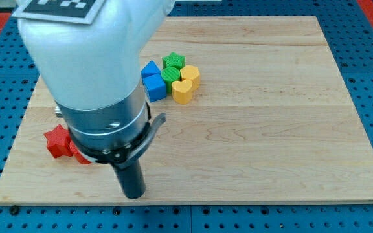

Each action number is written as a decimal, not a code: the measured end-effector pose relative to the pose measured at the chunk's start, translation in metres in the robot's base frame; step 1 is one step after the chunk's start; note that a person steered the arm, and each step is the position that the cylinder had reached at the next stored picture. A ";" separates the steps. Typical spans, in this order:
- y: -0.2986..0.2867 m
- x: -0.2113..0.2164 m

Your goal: Push the red circle below the blue cube

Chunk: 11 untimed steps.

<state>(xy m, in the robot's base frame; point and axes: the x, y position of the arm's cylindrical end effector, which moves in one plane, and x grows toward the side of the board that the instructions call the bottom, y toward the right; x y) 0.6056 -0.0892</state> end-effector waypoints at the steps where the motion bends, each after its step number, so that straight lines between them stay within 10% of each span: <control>1: -0.049 -0.012; 5: -0.102 -0.049; 8: 0.029 -0.118; 11: -0.001 -0.135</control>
